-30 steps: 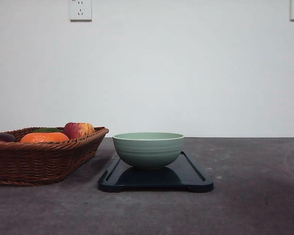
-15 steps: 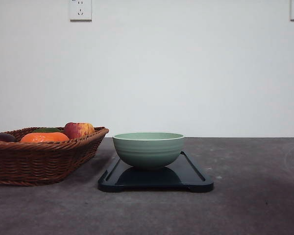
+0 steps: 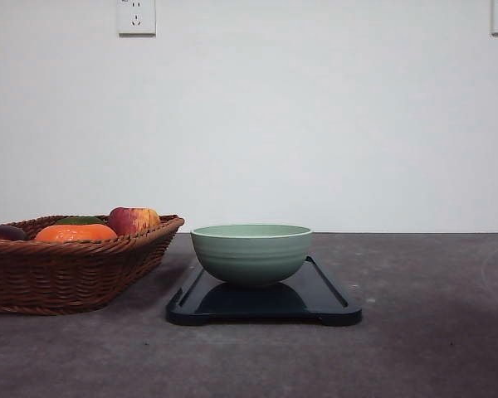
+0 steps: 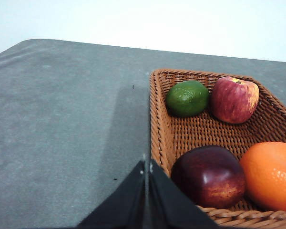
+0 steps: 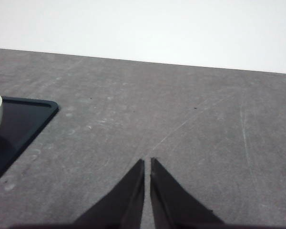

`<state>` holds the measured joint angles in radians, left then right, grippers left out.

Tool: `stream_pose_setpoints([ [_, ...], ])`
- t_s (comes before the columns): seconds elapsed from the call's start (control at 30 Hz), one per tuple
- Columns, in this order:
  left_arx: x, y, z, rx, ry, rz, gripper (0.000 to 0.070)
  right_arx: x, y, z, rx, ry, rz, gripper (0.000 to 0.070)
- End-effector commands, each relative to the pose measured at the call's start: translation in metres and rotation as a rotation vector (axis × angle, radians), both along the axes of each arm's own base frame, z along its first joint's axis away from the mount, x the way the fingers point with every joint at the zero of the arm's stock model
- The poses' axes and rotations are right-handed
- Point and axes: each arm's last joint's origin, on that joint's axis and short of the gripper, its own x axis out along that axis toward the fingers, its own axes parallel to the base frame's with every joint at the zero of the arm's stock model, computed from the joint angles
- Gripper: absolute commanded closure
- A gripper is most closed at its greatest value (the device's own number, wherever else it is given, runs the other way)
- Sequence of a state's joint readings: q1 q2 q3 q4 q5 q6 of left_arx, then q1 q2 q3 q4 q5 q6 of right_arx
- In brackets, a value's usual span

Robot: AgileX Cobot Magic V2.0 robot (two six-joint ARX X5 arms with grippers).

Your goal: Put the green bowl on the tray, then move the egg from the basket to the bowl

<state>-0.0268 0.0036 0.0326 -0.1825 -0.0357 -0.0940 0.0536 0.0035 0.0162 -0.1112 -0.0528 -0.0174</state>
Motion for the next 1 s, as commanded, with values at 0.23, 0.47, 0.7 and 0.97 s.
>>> stream_pose_setpoints([
  [0.23, 0.0009, 0.0003, -0.0070, 0.001, 0.024, 0.008, 0.0700, 0.0004, 0.0001, -0.0003, 0.017, -0.007, -0.002, 0.0686],
  [0.47, 0.0009, 0.0003, -0.0070, 0.001, 0.024, 0.008, 0.0700, 0.0004, 0.0001, -0.0003, 0.017, -0.007, -0.002, 0.0686],
  [0.7, 0.0009, 0.0003, -0.0070, 0.001, 0.024, 0.008, 0.0700, 0.0004, 0.0001, -0.0003, 0.017, -0.007, -0.002, 0.0686],
  [0.97, 0.0009, 0.0003, -0.0070, 0.001, 0.024, 0.008, 0.0700, 0.0004, 0.0001, -0.0003, 0.017, -0.007, -0.002, 0.0686],
])
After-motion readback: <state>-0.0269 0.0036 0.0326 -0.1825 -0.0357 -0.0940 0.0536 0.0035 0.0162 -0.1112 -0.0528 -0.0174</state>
